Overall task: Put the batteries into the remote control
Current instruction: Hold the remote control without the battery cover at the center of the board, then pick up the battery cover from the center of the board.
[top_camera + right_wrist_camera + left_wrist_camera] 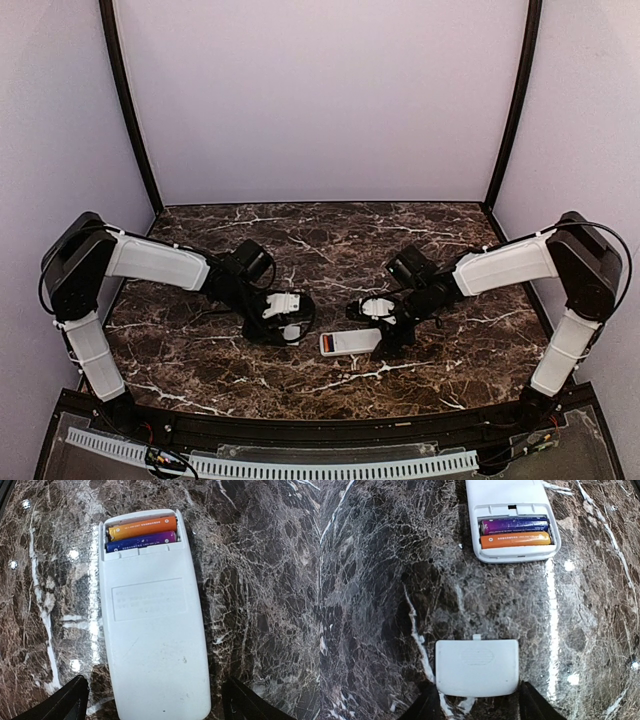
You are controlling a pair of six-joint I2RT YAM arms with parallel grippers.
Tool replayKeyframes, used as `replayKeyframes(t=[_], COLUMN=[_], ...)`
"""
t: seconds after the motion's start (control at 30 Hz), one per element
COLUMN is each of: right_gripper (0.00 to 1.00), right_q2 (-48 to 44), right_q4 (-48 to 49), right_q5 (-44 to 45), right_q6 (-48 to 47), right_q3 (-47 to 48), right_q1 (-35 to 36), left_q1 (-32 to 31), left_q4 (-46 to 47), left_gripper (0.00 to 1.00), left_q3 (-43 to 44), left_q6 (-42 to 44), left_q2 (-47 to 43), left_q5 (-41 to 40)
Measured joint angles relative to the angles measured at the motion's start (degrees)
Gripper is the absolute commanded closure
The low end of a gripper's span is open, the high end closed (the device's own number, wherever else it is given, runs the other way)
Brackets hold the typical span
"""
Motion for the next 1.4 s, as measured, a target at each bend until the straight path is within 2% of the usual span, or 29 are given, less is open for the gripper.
replayKeyframes(t=[0.1, 0.33, 0.4, 0.67, 0.8, 0.9, 1.0, 1.2, 1.4], right_gripper=[0.13, 0.18, 0.19, 0.22, 0.25, 0.26, 0.29, 0.33, 0.35], right_q2=[0.1, 0.3, 0.3, 0.4, 0.5, 0.7, 0.8, 1.3, 1.8], right_q4=[0.2, 0.6, 0.7, 1.0, 1.0, 1.0, 1.0, 0.9, 1.0], right_q5=[0.5, 1.1, 1.1, 1.3, 1.3, 1.2, 1.2, 1.2, 1.1], right_q6=[-0.6, -1.1, -1.3, -1.7, -1.9, -1.9, -1.9, -1.1, 0.1], right_q3=[0.0, 0.0, 0.0, 0.0, 0.1, 0.2, 0.4, 1.1, 1.6], right_q1=[0.0, 0.0, 0.0, 0.0, 0.1, 0.3, 0.4, 0.4, 0.6], left_q1=[0.0, 0.0, 0.0, -0.2, -0.3, -0.4, -0.4, -0.4, -0.5], left_q4=[0.0, 0.0, 0.0, 0.0, -0.1, -0.5, -0.7, -0.9, 0.5], left_gripper=[0.50, 0.34, 0.32, 0.32, 0.39, 0.51, 0.59, 0.63, 0.63], left_q3=[0.2, 0.2, 0.3, 1.0, 2.4, 3.8, 4.1, 3.7, -0.4], left_q6=[0.0, 0.3, 0.9, 3.2, 4.2, 4.7, 5.0, 4.4, 1.6], left_q2=[0.4, 0.5, 0.5, 1.3, 2.7, 3.9, 4.1, 3.7, -0.1], left_q5=[-0.2, -0.3, -0.2, 1.3, 2.4, 3.0, 3.3, 2.8, 2.5])
